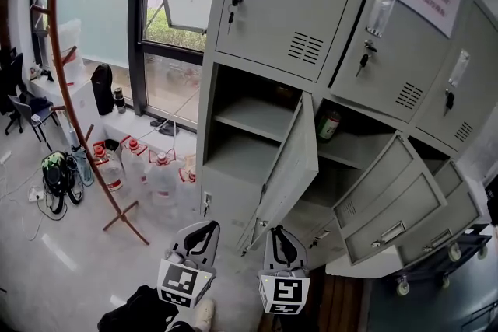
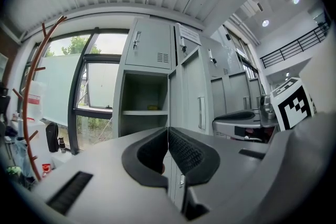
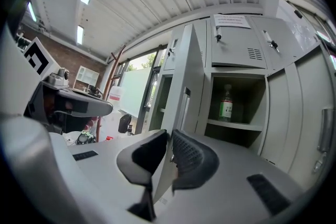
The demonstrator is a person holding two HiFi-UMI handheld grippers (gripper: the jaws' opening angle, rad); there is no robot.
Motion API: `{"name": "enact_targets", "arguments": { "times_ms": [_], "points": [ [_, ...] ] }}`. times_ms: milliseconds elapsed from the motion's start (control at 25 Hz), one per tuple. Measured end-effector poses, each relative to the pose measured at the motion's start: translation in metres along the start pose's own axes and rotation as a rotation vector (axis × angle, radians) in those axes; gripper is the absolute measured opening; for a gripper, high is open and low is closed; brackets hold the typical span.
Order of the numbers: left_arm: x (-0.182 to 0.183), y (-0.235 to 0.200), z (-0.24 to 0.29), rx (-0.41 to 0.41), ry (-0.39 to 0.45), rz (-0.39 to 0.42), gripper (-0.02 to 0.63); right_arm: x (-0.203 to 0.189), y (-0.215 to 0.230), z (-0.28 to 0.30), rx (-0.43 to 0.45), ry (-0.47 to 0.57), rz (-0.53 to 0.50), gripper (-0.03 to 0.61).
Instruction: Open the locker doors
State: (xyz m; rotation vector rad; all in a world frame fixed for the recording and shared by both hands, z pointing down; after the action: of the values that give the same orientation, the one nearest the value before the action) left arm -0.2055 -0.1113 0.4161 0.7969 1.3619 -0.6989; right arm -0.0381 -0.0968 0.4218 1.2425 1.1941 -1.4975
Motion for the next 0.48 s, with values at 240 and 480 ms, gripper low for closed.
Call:
{"name": "enact_targets", "arguments": {
  "times_ms": [240, 480],
  "points": [
    [0.000, 0.015, 0.005, -0.023, -0.006, 0.001, 0.025, -0.004, 0.021, -0.010, -0.047, -0.006, 0.013, 0.052],
    [0.001, 0.030, 0.009, -0.051, -0.008, 0.013, 0.025, -0.009, 0.046, -0.018, -0.102, -0.014, 0.034, 0.041]
  ]
}}
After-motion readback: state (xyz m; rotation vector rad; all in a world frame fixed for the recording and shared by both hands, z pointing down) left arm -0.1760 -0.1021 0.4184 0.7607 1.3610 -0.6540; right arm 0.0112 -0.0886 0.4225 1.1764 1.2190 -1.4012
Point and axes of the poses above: the fingertips, and each gripper's own axes: z forward along the fingers, y to its right, x out of its top, the point moved 5 cm from there along -z, backward along the fingers, and after that the axes turned 4 degrees about z, right-handed, at the moved point
